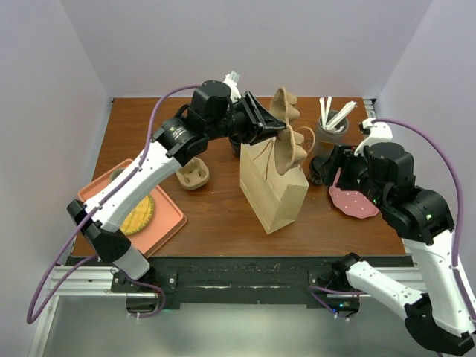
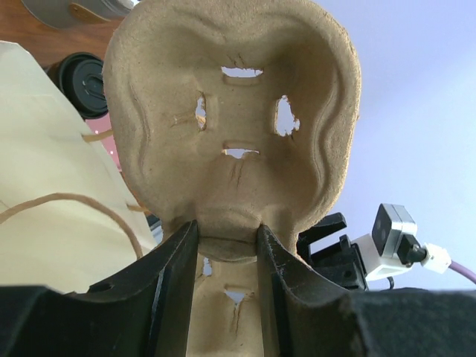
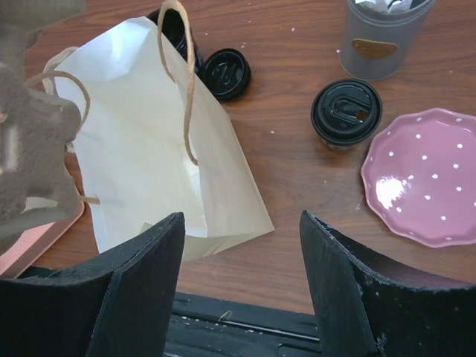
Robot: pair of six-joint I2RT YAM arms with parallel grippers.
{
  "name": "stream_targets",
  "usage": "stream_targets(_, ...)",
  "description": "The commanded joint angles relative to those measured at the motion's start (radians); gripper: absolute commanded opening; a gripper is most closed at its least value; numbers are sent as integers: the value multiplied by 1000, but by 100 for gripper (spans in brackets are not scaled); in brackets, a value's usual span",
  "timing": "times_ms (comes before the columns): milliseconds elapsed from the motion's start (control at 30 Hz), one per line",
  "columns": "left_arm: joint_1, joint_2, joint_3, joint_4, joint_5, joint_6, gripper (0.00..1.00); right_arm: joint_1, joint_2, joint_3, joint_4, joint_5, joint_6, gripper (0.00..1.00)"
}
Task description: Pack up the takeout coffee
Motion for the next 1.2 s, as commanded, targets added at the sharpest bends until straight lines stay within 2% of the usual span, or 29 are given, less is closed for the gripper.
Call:
stream_targets(0, 2, -51, 15, -57, -52, 78, 16, 3, 15, -15, 129, -91, 9, 68)
stream_targets(300, 4, -25, 75, -231, -150, 163, 16, 3, 81, -20, 192, -119, 0, 69)
stream_targets(667, 2, -9, 102, -324, -198, 212, 15, 2, 120, -89, 256, -125, -10, 69)
stream_targets(767, 4, -11, 102, -328, -209, 215, 15, 2, 116, -104, 292, -146, -16, 65)
stream_targets(933, 4, 7, 122, -373, -215, 224, 15, 2, 132, -121, 325, -165, -22, 42)
stream_targets(1167, 4, 26, 148, -396, -241, 237, 14, 3, 147, -139, 395, -200, -20, 28)
